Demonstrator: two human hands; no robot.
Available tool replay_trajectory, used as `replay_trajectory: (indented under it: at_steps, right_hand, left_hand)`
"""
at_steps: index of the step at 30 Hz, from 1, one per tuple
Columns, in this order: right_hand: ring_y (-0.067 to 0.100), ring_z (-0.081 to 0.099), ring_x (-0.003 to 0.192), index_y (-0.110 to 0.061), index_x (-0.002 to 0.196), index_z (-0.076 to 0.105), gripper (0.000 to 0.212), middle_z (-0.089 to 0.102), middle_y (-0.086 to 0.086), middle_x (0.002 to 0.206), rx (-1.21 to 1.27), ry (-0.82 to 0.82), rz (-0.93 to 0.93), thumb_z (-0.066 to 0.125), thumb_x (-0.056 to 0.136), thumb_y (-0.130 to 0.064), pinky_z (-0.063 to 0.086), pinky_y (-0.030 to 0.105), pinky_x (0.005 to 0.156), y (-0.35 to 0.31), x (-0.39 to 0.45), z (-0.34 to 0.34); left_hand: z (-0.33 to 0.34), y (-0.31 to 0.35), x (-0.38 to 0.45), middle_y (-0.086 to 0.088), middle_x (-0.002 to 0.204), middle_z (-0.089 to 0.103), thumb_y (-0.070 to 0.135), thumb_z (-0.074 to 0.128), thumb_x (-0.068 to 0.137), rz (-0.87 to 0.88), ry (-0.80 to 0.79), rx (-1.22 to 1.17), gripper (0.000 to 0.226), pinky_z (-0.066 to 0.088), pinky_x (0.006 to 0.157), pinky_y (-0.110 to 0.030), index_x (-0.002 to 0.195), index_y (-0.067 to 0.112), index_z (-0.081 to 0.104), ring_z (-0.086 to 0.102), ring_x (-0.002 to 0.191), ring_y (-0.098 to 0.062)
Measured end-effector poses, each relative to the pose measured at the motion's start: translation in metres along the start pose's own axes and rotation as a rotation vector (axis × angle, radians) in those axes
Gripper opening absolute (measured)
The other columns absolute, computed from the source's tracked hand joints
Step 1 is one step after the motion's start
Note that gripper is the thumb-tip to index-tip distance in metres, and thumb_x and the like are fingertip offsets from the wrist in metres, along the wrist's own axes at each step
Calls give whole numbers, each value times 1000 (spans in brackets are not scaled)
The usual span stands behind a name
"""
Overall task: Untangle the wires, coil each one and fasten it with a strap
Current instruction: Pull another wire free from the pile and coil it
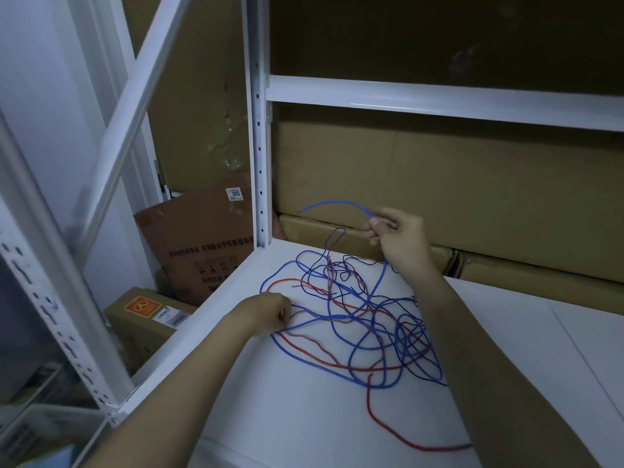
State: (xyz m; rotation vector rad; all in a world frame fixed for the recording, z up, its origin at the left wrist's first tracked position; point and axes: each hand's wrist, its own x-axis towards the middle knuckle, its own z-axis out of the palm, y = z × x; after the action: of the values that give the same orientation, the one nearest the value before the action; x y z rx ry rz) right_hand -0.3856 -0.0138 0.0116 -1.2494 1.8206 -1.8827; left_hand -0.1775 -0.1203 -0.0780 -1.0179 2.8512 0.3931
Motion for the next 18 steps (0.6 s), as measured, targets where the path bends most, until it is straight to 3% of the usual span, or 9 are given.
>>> replay_trajectory:
  at_steps: [3,5,10,14,18]
  right_hand:
    - [-1,62,57,-7,109,62,20,66,-2,72,-9,-15,8,50,95,1,49,14,56,3,-2,2]
    - [-1,62,57,-4,112,62,21,66,0,73,-6,-26,13,50,95,1,49,14,55,5,-3,2]
    - [-1,62,56,-6,108,62,20,66,1,75,25,-43,37,50,95,2,47,11,54,8,-9,6]
    - [-2,64,60,-14,99,62,19,67,-2,75,-45,-81,32,50,96,-1,48,11,60,15,-16,6]
    - [2,63,70,-16,93,62,20,66,-1,79,-81,-29,37,48,96,-2,47,17,68,24,-19,2]
  left_hand:
    - [2,-3,-3,0,102,63,25,60,90,-8,-21,-22,6,48,79,-29,94,21,59,57,91,-19]
    - [8,-6,-5,0,104,63,32,66,87,-19,-37,8,17,50,82,-29,99,21,62,57,94,-18]
    - [23,-14,-12,1,107,64,30,65,88,-52,70,13,20,51,88,-32,104,19,69,57,100,-17]
    - [33,-15,-25,1,104,64,23,52,96,-41,231,-47,15,46,82,-27,102,18,65,57,98,-19]
    - [30,-15,-42,3,88,65,26,39,102,-62,460,-243,17,50,74,-33,104,25,56,59,82,-20]
